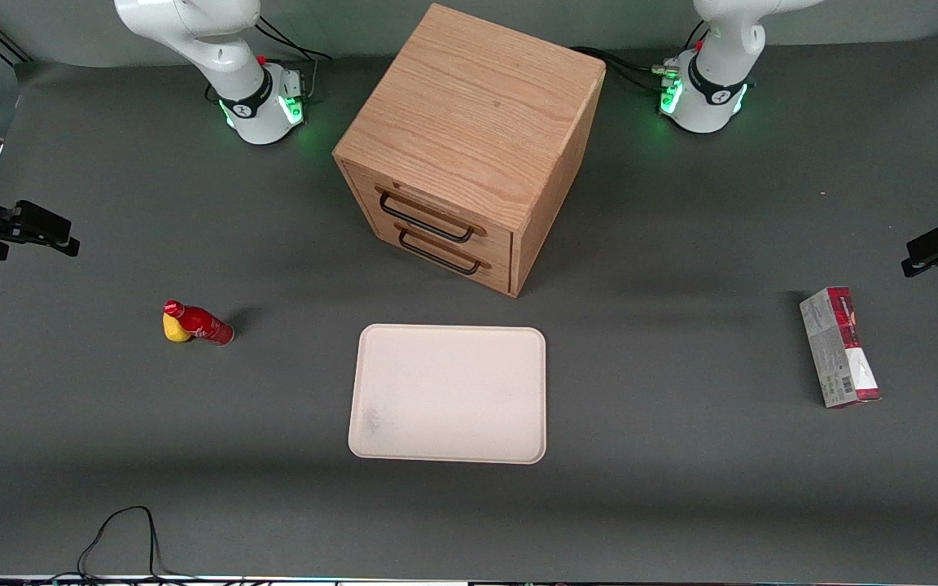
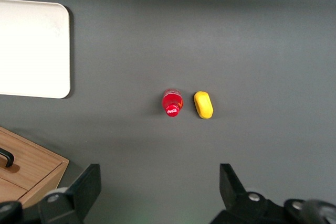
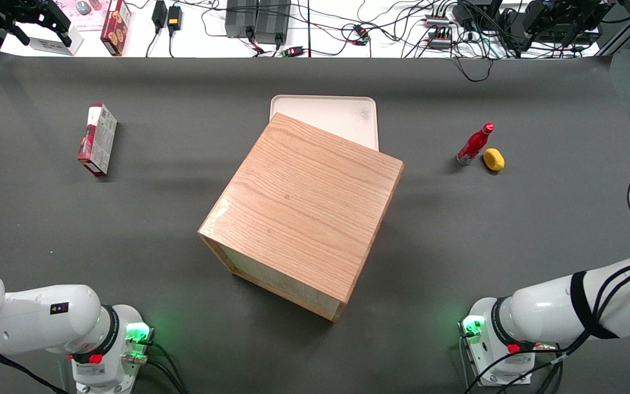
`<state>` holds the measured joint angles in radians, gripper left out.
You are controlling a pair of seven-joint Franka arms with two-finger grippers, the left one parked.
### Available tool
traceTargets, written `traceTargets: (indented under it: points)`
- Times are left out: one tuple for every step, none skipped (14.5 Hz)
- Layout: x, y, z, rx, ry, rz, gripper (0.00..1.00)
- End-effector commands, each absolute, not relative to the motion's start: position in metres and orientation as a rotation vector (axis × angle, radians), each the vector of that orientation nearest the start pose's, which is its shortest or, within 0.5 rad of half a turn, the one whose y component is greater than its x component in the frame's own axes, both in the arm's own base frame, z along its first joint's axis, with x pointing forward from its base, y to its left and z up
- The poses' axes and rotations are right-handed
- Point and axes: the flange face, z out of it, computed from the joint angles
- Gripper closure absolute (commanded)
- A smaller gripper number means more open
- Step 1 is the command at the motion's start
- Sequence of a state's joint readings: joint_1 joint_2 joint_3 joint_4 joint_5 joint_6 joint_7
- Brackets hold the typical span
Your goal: Place coke bottle on tray
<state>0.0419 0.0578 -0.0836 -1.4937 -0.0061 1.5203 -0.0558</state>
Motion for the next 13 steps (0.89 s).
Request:
traceTargets:
  points:
    - [0.563, -0.022, 0.626, -3.135, 0.004, 0.052, 0.00]
    - [0.563, -0.022, 0.626, -3.135, 0.002, 0.052, 0.00]
    - [0.563, -0.022, 0.627, -3.135, 0.002, 0.050, 0.00]
    - [0.563, -0.022, 0.627, -3.136, 0.004, 0.050, 0.00]
    - [0.563, -0.022, 0.626, -3.136, 0.000, 0.052, 0.00]
    - [0.563, -0.022, 0.626, -3.138, -0.005, 0.055, 0.00]
    - [0.563, -0.022, 0.625, -3.138, 0.004, 0.060, 0.00]
    - [0.563, -0.023, 0.624, -3.137, 0.002, 0.064, 0.00]
    - [0.562, -0.023, 0.624, -3.138, 0.004, 0.069, 0.00]
    - [0.561, -0.023, 0.623, -3.139, 0.000, 0.072, 0.00]
    - [0.558, -0.024, 0.624, -3.140, 0.000, 0.072, 0.00]
    - [0.554, -0.024, 0.627, -3.142, -0.002, 0.068, 0.00]
    - [0.546, -0.035, 0.630, -3.140, 0.012, 0.063, 0.00]
